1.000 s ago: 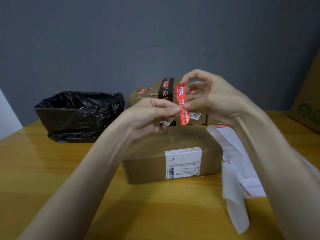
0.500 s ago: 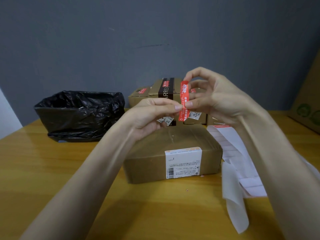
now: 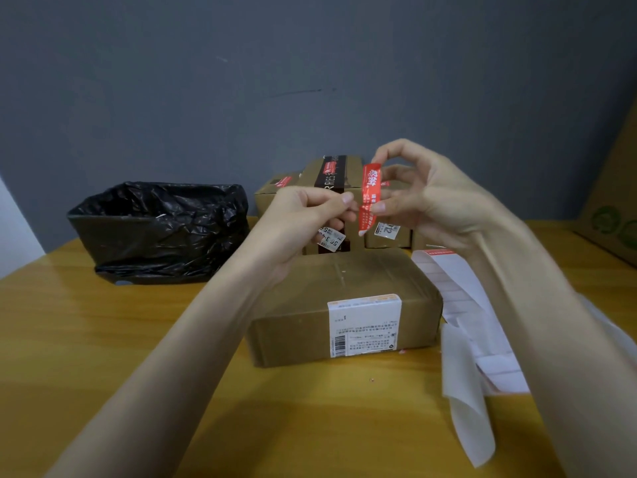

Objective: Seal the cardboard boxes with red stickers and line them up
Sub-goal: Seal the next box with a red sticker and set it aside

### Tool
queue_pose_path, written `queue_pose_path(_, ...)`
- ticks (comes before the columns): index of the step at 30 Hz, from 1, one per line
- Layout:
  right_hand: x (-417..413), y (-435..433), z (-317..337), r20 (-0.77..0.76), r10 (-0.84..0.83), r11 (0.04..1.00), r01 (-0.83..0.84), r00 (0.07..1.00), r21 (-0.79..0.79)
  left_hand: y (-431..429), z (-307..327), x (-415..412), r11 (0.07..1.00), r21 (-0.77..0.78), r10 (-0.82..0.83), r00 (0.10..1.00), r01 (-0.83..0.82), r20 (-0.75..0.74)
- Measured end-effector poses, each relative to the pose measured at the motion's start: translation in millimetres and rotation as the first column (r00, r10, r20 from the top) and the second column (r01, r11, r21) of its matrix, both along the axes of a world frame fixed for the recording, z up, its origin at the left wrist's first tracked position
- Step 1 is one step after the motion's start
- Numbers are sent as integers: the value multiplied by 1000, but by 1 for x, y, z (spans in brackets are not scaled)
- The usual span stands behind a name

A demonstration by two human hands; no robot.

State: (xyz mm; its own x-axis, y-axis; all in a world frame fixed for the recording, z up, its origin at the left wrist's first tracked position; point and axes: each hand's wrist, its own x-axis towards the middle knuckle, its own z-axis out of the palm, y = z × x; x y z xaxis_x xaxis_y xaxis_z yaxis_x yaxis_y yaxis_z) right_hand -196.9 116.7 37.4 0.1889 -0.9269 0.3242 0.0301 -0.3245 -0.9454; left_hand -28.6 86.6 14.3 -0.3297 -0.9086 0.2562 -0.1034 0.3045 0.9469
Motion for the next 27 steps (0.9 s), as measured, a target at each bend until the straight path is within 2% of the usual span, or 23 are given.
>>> queue_pose_path(3,1,-1,-1,38,-24,1000,23,999,21,1,1,0,998,-50,23,1000,-22,16)
queue_pose_path(7,3,-2,-2,181,-60,997,49,982,64,6,4,-1,995,-90,-29,999,32,32)
queue_pose_path(11,8,1,-1,226,-139,990,127,964,66,7,6,1,991,-131,31,999,-27,31)
queue_pose_path(14,14,2,-3,181,-237,971,240,954,8,6,7,4,978,-196,83,994,-69,65)
queue_pose_path(17,19,2,-7,29,-400,910,400,916,-112,7,8,8,952,-281,156,981,-118,116)
queue_pose_path(18,20,2,-8,23,-417,900,416,909,-128,7,9,10,944,-302,178,976,-133,126)
queue_pose_path(20,23,4,-9,83,-350,927,358,933,-113,7,11,15,933,-329,202,969,-146,141)
queue_pose_path(23,26,8,-10,162,-104,984,125,981,-123,9,12,21,929,-344,180,979,-136,99)
queue_pose_path(25,25,11,-13,96,10,982,8,995,-188,12,12,25,939,-315,149,989,-136,17)
queue_pose_path(27,24,13,-14,-45,-40,964,27,998,-265,15,11,31,964,-223,128,987,-147,-95)
